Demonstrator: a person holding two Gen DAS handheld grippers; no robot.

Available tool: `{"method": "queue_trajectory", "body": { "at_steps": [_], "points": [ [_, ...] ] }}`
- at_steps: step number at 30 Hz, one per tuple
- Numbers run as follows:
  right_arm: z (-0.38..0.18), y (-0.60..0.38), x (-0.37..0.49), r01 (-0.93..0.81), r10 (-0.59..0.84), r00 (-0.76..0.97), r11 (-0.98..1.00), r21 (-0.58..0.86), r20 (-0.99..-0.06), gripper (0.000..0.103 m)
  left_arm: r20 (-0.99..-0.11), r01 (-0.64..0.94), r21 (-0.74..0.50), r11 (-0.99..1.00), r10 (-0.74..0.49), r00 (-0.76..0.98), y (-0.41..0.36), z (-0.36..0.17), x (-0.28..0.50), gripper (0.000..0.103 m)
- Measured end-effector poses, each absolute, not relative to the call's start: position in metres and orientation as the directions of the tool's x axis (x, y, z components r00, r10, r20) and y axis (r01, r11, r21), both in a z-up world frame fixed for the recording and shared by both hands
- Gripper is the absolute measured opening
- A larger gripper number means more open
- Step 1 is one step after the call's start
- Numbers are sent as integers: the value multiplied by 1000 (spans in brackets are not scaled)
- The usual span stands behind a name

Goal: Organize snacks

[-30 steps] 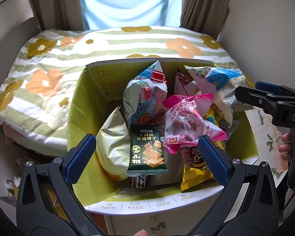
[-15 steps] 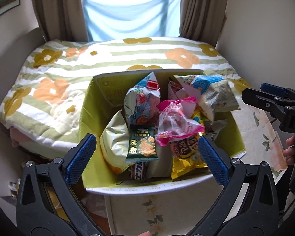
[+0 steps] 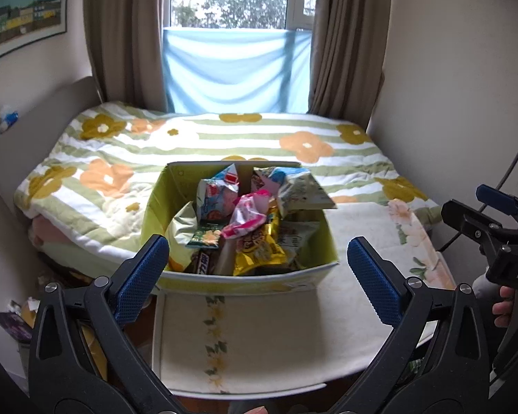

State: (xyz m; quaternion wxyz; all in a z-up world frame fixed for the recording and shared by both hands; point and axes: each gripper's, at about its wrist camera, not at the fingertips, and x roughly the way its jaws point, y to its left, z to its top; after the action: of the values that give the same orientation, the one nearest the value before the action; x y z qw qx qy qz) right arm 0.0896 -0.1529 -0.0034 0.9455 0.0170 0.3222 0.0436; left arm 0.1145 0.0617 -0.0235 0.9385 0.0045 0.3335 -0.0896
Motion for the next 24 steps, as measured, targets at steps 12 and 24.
{"method": "queue_trajectory", "body": {
  "at_steps": [12,24],
  "points": [
    [14,-178,-18,43,-23,862,999,28,-506,98,-511,97,-3,995,-85,855,45,-2,10,103],
    [14,-187,-43,60,-41,885,998,27,-463,98,-466,77,-4,997,-70,882,41,10,-17,103]
  ]
}}
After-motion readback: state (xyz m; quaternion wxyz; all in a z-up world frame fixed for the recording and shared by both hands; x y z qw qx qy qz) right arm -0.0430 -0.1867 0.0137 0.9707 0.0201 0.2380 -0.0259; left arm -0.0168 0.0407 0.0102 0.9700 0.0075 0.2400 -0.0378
